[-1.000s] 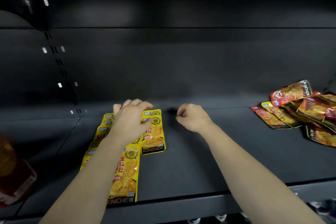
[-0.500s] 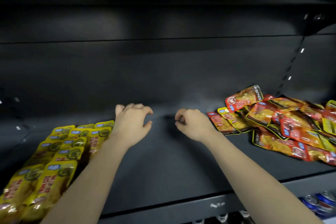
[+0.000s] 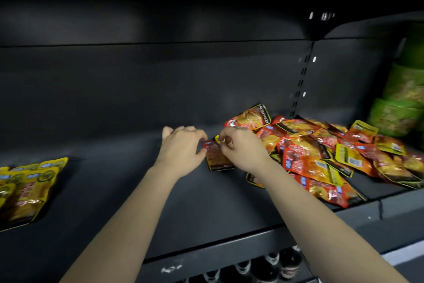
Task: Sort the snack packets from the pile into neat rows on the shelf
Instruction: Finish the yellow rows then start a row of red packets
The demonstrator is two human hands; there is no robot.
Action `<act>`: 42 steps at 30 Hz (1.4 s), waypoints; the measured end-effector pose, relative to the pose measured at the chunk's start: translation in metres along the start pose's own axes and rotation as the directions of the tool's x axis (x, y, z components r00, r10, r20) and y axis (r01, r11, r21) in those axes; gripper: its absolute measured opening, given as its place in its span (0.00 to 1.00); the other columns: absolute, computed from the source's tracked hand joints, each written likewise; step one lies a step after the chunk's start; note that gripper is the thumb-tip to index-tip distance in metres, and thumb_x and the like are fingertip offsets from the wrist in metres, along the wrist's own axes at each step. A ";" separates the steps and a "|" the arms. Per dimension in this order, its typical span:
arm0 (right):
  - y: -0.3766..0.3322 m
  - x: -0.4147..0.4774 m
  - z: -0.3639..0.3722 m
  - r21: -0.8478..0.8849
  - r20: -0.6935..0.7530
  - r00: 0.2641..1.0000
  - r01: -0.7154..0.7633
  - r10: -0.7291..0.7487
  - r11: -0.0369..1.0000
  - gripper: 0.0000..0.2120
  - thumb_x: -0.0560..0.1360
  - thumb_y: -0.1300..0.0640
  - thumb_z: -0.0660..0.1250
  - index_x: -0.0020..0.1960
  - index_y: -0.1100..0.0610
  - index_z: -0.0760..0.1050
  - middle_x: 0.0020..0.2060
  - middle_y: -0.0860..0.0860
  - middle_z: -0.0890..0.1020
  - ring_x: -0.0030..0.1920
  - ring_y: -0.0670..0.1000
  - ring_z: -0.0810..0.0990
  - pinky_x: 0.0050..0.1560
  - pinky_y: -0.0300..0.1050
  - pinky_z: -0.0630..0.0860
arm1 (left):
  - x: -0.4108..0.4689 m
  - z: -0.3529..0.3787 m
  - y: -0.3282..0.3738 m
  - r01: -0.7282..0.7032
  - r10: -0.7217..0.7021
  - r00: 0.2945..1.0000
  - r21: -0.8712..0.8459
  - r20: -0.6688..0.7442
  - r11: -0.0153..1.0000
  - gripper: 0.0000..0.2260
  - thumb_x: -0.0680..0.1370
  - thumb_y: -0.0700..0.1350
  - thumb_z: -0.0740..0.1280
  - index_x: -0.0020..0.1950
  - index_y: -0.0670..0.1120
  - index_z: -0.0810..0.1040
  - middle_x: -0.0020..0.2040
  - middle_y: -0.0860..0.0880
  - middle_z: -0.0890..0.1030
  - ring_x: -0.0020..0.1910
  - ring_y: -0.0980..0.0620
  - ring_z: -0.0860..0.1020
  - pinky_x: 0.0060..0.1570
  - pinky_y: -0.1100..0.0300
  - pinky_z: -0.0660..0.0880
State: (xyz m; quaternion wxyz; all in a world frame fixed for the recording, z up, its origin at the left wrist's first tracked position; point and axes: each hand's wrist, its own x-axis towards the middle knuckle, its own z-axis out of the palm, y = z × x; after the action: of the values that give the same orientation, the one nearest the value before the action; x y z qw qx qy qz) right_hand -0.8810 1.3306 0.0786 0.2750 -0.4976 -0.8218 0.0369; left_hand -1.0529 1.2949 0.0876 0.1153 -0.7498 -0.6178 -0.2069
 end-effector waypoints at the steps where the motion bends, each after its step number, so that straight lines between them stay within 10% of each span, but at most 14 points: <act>1: 0.007 -0.001 -0.003 0.008 -0.002 1.000 -0.003 0.003 1.000 0.09 0.74 0.53 0.64 0.52 0.52 0.77 0.46 0.53 0.82 0.50 0.56 0.79 0.43 0.50 0.77 | 0.003 0.003 0.007 0.003 -0.003 1.000 0.001 0.002 1.000 0.11 0.77 0.52 0.63 0.59 0.56 0.76 0.54 0.56 0.77 0.56 0.53 0.74 0.55 0.54 0.59; 31: 0.078 -0.012 -0.013 0.118 -0.191 0.981 -0.005 0.027 0.993 0.08 0.75 0.57 0.64 0.53 0.54 0.77 0.42 0.50 0.79 0.50 0.53 0.74 0.44 0.46 0.73 | 0.040 0.049 0.061 0.160 -0.160 0.983 0.009 0.094 0.987 0.14 0.77 0.54 0.64 0.63 0.55 0.75 0.55 0.54 0.76 0.57 0.51 0.75 0.56 0.52 0.62; 42: 0.078 -0.012 -0.011 0.112 -0.176 0.984 -0.011 0.031 0.994 0.08 0.75 0.57 0.65 0.53 0.54 0.77 0.42 0.50 0.80 0.50 0.53 0.73 0.45 0.48 0.74 | 0.037 0.051 0.052 0.394 -0.349 0.883 -0.093 0.313 0.914 0.30 0.72 0.57 0.72 0.70 0.50 0.67 0.64 0.44 0.69 0.63 0.42 0.69 0.60 0.51 0.70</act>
State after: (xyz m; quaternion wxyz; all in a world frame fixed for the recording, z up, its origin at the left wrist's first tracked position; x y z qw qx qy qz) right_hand -0.8090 1.3573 0.0567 0.3737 -0.4915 -0.7855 0.0407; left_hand -0.9878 1.3383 0.0630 -0.0764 -0.6459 -0.7425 -0.1602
